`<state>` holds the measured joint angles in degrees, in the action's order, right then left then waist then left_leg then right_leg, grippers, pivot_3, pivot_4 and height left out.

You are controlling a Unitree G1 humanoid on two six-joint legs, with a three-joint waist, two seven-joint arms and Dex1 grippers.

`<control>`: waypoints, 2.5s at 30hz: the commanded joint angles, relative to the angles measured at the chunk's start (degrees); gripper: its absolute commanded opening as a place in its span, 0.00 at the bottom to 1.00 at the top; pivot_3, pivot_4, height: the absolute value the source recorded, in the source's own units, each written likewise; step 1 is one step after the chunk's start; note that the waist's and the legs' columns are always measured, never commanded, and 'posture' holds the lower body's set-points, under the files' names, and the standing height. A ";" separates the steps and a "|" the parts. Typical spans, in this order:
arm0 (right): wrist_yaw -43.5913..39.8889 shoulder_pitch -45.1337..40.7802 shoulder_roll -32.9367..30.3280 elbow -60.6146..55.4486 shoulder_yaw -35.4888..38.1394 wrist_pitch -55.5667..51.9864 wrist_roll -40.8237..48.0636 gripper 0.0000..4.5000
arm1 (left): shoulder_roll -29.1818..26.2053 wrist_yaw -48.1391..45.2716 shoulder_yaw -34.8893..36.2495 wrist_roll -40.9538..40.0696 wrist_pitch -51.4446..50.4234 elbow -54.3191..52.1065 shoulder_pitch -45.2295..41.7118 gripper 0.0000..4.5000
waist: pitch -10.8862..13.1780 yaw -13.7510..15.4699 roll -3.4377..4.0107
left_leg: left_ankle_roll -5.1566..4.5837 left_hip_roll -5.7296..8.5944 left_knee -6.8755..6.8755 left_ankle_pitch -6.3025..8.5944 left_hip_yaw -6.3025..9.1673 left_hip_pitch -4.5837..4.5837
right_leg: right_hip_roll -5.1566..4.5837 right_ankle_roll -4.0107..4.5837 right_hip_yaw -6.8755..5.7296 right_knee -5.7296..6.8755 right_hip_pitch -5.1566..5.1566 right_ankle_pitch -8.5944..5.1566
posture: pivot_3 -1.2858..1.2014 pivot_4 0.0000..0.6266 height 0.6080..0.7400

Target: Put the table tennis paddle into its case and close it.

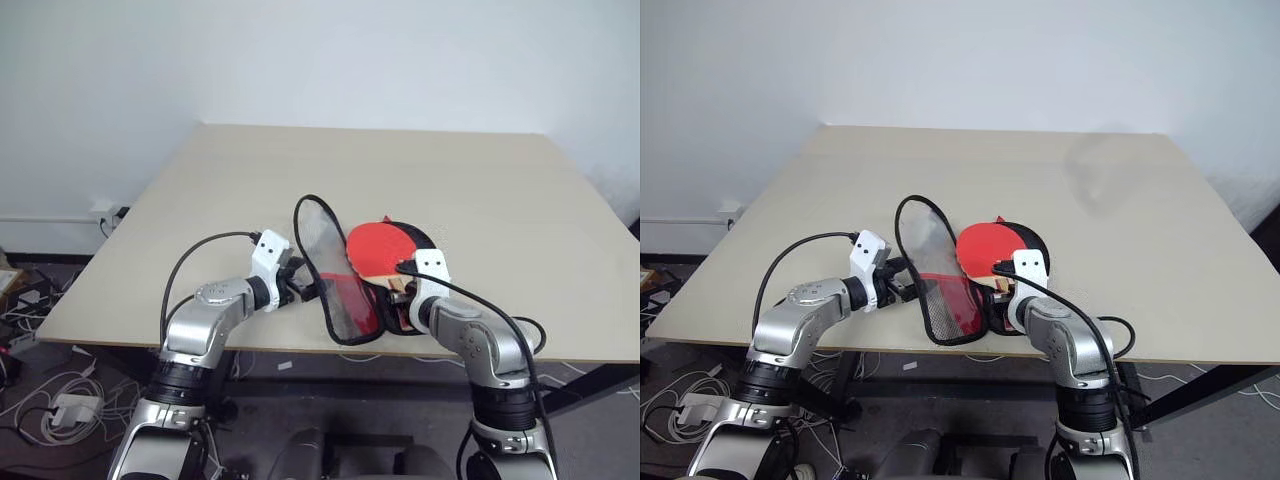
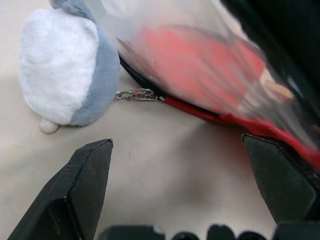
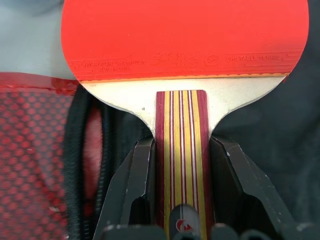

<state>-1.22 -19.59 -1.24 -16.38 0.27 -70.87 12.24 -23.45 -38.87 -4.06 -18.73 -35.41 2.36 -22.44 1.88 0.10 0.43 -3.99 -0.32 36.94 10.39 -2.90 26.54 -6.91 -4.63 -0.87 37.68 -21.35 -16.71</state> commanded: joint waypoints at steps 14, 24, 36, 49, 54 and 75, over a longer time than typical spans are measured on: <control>0.07 1.40 0.74 -1.39 0.45 2.69 -0.56 0.26 | 0.06 -0.20 0.36 0.22 0.95 -1.03 -1.93 1.00 | -0.01 -0.04 -0.02 | -0.01 -0.04 0.00 -0.01 0.00 -0.01 | 0.03 0.00 0.01 0.01 0.00 0.00 | 0.52 0.00 0.81; -0.11 1.96 0.26 -2.70 -1.32 1.68 -1.15 0.26 | 0.20 -0.05 0.54 0.31 1.31 -0.62 -2.19 1.00 | -0.02 -0.05 -0.04 | 0.00 -0.06 0.00 0.00 0.00 -0.02 | 0.06 0.00 0.01 0.00 0.00 0.00 | 0.52 0.00 0.81; -2.11 -1.06 3.04 -4.71 7.92 6.94 3.71 0.99 | -0.30 -0.37 0.62 0.19 1.16 -1.18 -2.08 1.00 | -0.06 -0.03 -0.10 | 0.00 -0.07 0.00 -0.01 0.00 -0.02 | 0.05 0.00 0.01 0.00 0.00 0.00 | 0.52 0.00 0.81; 1.86 -27.96 -4.88 -3.84 42.61 18.34 38.38 0.99 | 8.43 -1.17 -5.79 1.63 3.73 4.77 -7.75 1.00 | -0.10 0.59 -0.16 | -0.03 0.00 0.01 -0.01 0.05 -0.01 | -0.01 0.01 -0.07 -0.06 0.09 0.01 | 0.52 0.00 0.81; 4.28 -26.17 -8.32 -0.98 40.44 22.01 37.54 0.99 | 16.78 0.03 -7.21 3.02 6.93 12.37 -13.02 1.00 | -0.09 0.18 -0.12 | -0.11 -0.01 0.00 -0.05 -0.10 0.01 | -0.02 0.01 0.12 0.06 0.11 0.01 | 0.52 0.00 0.81; 0.20 -6.92 -13.43 3.02 14.63 21.46 26.56 0.99 | 20.90 18.45 10.57 -11.57 -38.45 -1.21 -13.72 1.00 | -0.10 0.05 -0.12 | -0.17 -0.05 0.10 -0.05 0.09 0.00 | 0.00 0.01 0.02 0.01 0.12 0.00 | 0.52 0.00 0.81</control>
<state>0.46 -26.95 -13.47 -14.29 16.10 -49.26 40.92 -3.19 -21.81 4.94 -28.34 -70.98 3.63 -35.40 1.78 0.15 0.31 -4.16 -0.35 37.05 10.34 -2.80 26.54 -6.91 -4.62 -0.86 37.69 -21.22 -16.70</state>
